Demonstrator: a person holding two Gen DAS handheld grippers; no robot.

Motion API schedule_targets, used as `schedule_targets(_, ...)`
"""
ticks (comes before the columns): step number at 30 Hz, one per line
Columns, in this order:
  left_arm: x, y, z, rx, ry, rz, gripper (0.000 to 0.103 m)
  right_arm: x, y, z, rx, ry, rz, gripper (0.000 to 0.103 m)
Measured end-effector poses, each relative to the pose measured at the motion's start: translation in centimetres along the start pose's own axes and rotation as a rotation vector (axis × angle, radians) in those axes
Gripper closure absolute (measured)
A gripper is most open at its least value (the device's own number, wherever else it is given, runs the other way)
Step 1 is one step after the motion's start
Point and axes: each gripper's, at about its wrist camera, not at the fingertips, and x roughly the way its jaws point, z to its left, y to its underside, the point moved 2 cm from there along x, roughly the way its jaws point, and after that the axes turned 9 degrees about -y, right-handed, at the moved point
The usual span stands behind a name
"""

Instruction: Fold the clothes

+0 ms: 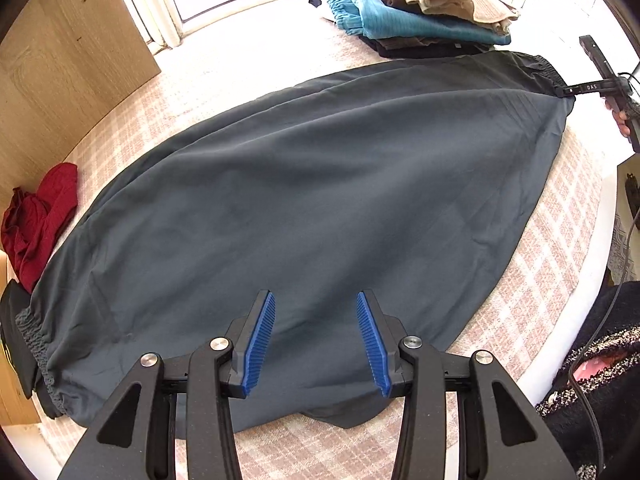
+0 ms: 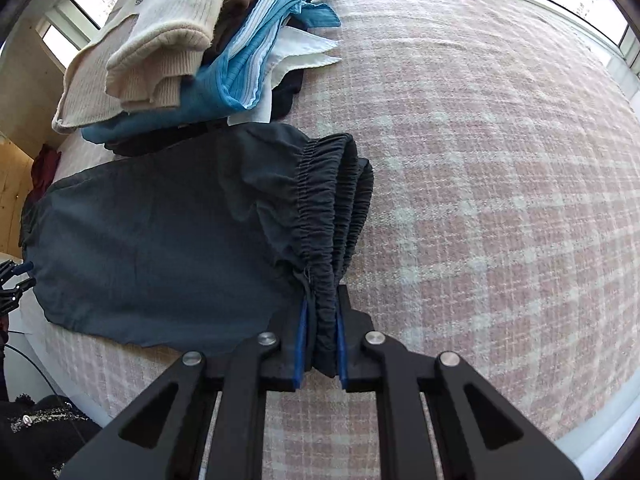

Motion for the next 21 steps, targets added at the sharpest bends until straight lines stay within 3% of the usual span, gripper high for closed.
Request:
schedule_targets(5, 2.7, -4.3, 2.8, 0.086, -0.074, -0.022, 0.061, -0.1, -1.0, -1.0, 0.008, 0.027, 0.001, 0.082)
schedule_targets(9, 7.3, -11.4, 4.0, 0.200, -0.081, -0.037, 0.061, -0.2, -1.2, -1.8, 0.019, 0.036, 0.004, 0.081)
schedule_targets(17, 12.3, -14.3, 2.4, 0.414, 0.042, 0.053, 0.063, 0.5, -1.4, -4.0, 0.071, 0.058, 0.026, 0.074)
schedule_targets(21, 14.3, -15.3, 1.7, 0.509, 0.096, 0.095, 0.077, 0.8, -1.9, -5.2, 0.104, 0.044, 0.032, 0.072)
